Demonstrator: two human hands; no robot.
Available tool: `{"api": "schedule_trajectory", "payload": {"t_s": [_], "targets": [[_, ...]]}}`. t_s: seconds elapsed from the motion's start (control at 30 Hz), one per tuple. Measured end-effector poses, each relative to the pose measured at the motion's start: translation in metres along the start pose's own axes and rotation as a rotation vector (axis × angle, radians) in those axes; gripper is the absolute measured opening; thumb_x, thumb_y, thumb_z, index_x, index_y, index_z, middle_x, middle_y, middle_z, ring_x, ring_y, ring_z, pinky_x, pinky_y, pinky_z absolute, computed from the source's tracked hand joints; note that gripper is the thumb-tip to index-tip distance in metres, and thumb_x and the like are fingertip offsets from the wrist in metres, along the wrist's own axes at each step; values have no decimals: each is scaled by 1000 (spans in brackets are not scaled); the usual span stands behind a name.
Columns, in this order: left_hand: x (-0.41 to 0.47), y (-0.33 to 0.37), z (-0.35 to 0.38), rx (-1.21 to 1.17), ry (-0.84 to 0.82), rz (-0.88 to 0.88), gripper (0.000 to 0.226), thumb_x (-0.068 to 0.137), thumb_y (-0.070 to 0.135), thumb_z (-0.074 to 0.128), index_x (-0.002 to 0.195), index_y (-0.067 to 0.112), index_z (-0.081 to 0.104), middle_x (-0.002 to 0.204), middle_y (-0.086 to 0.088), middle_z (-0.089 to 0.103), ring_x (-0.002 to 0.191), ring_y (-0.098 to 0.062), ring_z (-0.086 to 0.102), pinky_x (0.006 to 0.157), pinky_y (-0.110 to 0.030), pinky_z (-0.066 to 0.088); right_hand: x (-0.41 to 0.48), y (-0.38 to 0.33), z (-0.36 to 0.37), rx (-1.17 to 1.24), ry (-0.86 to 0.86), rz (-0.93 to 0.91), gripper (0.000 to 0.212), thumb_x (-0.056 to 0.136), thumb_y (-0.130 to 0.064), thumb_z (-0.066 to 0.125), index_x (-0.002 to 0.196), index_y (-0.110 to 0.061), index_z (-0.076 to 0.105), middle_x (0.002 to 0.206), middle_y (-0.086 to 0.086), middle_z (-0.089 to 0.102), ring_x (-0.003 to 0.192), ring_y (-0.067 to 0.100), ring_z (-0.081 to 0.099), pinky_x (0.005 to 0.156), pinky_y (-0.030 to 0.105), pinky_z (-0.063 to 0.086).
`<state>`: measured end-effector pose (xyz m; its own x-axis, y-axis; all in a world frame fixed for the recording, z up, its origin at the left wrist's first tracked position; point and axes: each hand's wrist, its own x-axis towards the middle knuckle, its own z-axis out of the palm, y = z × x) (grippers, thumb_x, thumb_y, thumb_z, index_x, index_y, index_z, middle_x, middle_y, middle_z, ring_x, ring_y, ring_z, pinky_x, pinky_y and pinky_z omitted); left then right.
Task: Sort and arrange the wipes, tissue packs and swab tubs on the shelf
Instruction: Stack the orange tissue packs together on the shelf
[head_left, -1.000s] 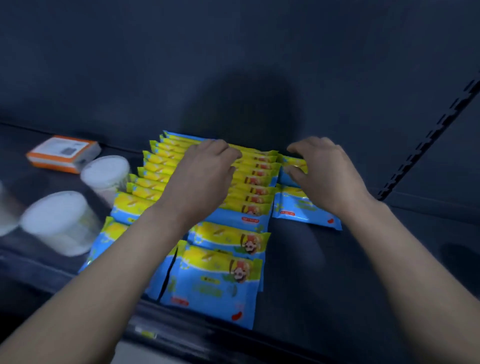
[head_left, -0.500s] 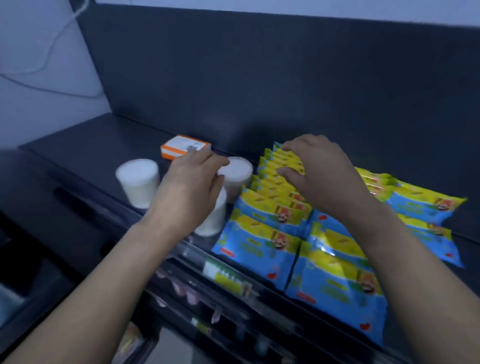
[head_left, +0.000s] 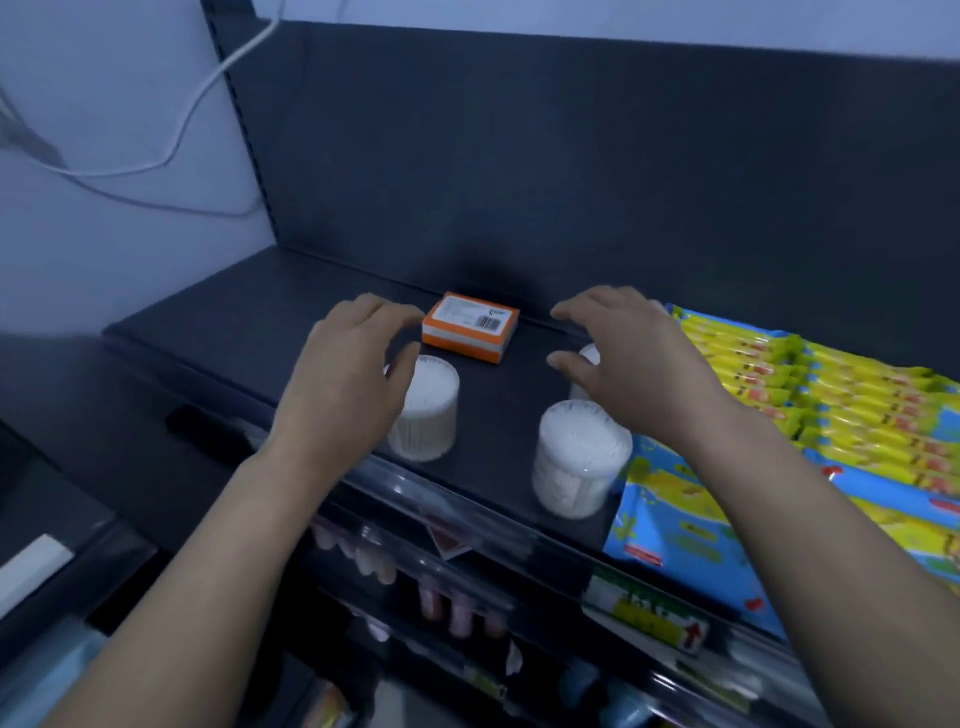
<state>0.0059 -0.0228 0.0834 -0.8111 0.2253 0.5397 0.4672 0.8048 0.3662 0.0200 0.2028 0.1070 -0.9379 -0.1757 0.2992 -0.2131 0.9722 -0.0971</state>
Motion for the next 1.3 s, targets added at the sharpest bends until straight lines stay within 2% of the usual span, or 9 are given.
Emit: {"api": "schedule_trajectory", "payload": {"t_s": [0.1, 0.23, 0.37, 0.57, 0.7, 0.87, 1.07, 1.17, 1.3], "targets": [[9, -8, 9, -15, -18, -11, 28, 89, 12, 56, 116, 14, 60, 110, -1, 59, 103, -19, 51, 90, -27, 35, 14, 1, 9, -12, -10, -8, 45, 90, -36, 55, 132, -20, 49, 130, 0, 52, 122, 22, 43, 99, 34, 31], [18, -15, 21, 0, -41, -24, 28, 88, 12, 57, 116, 13, 60, 110, -3, 59, 105, -21, 52, 93, -34, 40, 35, 4, 21, 23, -25, -69, 41, 90, -31, 56, 129, -19, 51, 126, 1, 55, 116, 23, 46, 98, 37, 35], [30, -27, 31, 30, -43, -54, 29, 89, 14, 56, 118, 14, 59, 112, -1, 58, 108, -19, 50, 96, -32, 38, 55, 9, 33, 50, -29, -92, 41, 89, -30, 57, 128, -19, 51, 124, 2, 56, 114, 22, 47, 97, 38, 38], [74, -46, 62, 22, -151, 26, 31, 88, 15, 59, 119, 14, 59, 111, -3, 58, 104, -22, 51, 89, -29, 37, 70, 27, 42, 30, -91, -9, 48, 89, -35, 57, 134, -23, 45, 131, -2, 51, 122, 19, 42, 99, 33, 31], [110, -59, 98, -48, -333, 69, 40, 86, 19, 62, 125, 17, 54, 122, 0, 52, 113, -19, 45, 97, -30, 34, 70, 43, 45, -2, -118, 135, 53, 86, -37, 62, 134, -21, 47, 130, 3, 53, 121, 23, 43, 101, 37, 35], [147, -72, 142, 128, -740, 170, 78, 72, 33, 75, 139, 21, 37, 143, -2, 35, 130, -23, 30, 108, -35, 23, 62, 53, 48, 48, -260, 326, 70, 78, -48, 68, 138, -22, 42, 137, 3, 47, 127, 22, 38, 105, 36, 34], [164, -92, 166, 260, -836, 261, 99, 65, 36, 79, 144, 33, 19, 152, 5, 15, 139, -24, 10, 112, -43, 10, 48, 52, 48, 137, -417, 503, 90, 66, -61, 70, 142, -25, 37, 145, 0, 39, 135, 20, 30, 109, 36, 31], [170, -97, 169, 138, -856, 245, 93, 67, 23, 78, 142, 35, 24, 149, 5, 22, 132, -24, 22, 108, -45, 25, 44, 48, 48, 146, -472, 559, 95, 67, -52, 76, 145, -30, 26, 146, -2, 31, 136, 21, 24, 109, 35, 31], [170, -97, 165, 111, -730, 306, 65, 77, 21, 64, 134, 32, 36, 134, 1, 45, 114, -26, 44, 87, -38, 40, 46, 43, 51, 86, -454, 560, 93, 72, -39, 74, 147, -25, 21, 141, 2, 33, 132, 22, 29, 104, 32, 36]]}}
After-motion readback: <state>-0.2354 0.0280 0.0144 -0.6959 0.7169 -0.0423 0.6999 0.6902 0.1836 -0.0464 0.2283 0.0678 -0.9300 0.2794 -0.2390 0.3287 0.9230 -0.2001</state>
